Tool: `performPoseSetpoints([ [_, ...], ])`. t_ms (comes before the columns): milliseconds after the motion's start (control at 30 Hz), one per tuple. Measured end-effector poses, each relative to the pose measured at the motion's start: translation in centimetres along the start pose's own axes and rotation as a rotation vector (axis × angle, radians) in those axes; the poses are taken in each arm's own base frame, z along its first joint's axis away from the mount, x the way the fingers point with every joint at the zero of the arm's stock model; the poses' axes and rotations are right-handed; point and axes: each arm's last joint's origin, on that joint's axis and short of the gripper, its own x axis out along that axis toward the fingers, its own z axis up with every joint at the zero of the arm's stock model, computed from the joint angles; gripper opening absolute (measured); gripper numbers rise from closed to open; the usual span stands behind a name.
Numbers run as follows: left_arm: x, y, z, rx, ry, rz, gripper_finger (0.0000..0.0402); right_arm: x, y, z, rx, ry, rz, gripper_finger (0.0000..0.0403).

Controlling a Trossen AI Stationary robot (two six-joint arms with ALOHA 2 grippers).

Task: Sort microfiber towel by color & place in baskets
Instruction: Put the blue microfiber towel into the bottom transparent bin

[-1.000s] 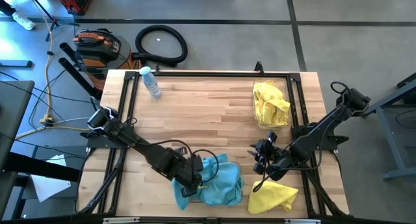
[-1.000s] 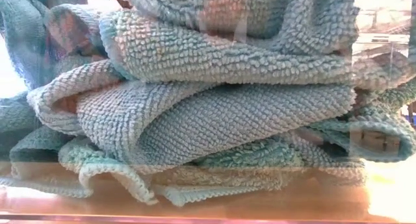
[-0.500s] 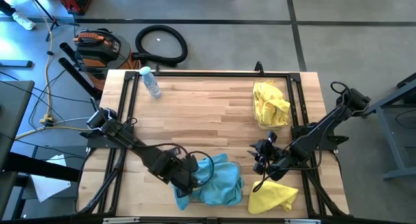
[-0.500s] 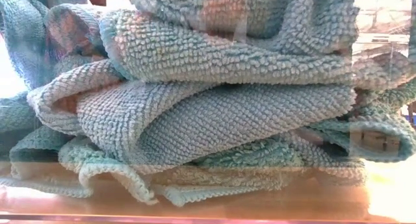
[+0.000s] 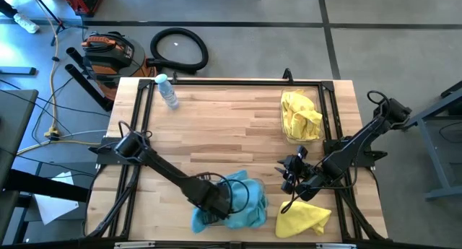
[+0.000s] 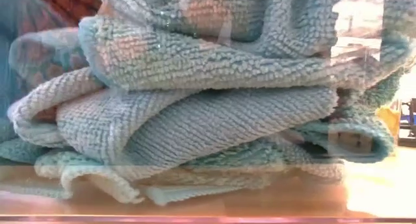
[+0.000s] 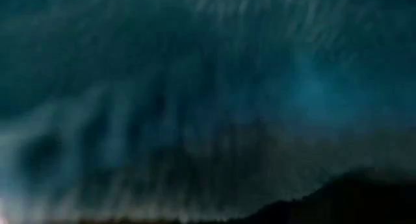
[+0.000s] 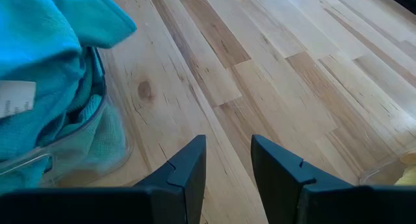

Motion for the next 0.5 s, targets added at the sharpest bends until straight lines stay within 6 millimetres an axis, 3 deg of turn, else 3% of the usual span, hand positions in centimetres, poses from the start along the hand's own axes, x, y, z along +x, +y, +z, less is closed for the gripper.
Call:
performPoseSetpoints([
  [333,1.9,0.6,1.0,-0.023,0.042,0.021,0.0083,0.0,0.0,0.0,0.000,0.000,0.000,0.0116],
  [500,0.6,0.7,1.5,-0.015,0.056,0.016,0.0083,0.0,0.0,0.0,0.000,0.000,0.000,0.0116],
])
